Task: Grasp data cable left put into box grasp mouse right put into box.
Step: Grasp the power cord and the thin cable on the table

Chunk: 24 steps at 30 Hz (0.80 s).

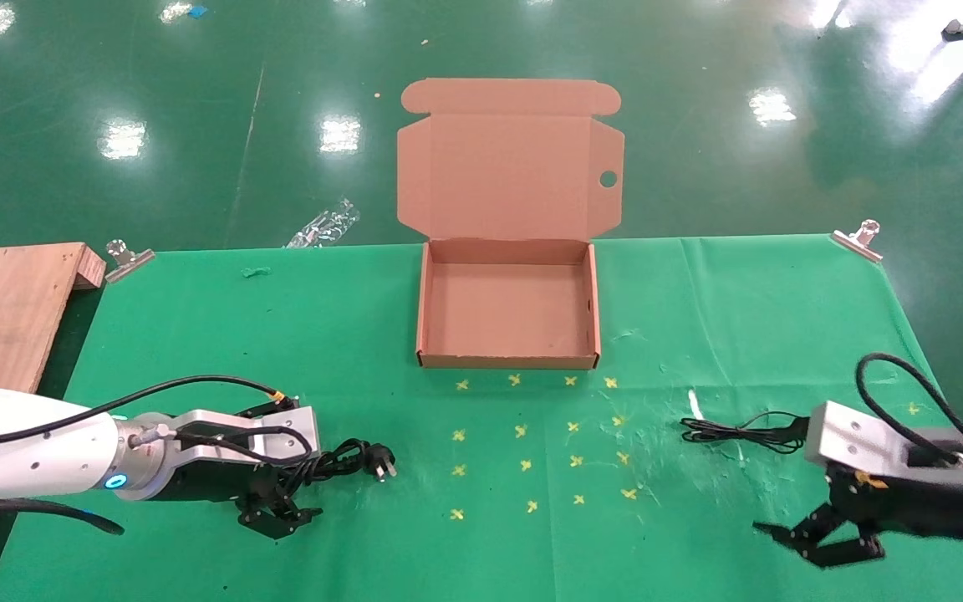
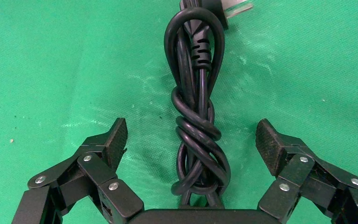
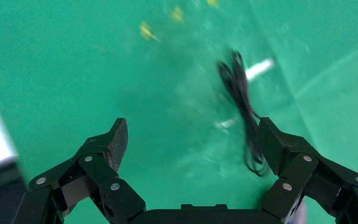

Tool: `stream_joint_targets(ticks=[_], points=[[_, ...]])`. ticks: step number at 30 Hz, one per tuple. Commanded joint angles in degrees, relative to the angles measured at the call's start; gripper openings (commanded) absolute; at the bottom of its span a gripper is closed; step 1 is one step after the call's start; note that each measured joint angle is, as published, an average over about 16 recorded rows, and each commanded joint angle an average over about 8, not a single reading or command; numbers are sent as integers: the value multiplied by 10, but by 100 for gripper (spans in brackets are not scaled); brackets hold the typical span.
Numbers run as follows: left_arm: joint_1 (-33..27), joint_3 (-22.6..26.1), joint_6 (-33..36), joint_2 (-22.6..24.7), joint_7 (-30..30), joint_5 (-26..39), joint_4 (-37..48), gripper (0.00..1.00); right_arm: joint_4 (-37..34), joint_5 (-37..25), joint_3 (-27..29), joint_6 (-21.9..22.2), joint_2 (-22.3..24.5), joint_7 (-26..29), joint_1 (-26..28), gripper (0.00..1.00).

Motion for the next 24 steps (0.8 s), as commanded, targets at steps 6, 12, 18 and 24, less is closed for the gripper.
stream_joint_targets(ticks=[6,12,18,24], points=[[0,0,0,0,0,0,0,100,-123,-66,-21,31,-64,-48,47,100],[0,0,0,0,0,0,0,100,-248,-80,-27,44,-112,-108,94,100],[0,0,0,0,0,1,0,70,-333,-93,-33,48,-142,-139,124,91],[0,0,0,0,0,1,0,0,-348,-96,-35,49,-146,-141,129,16]])
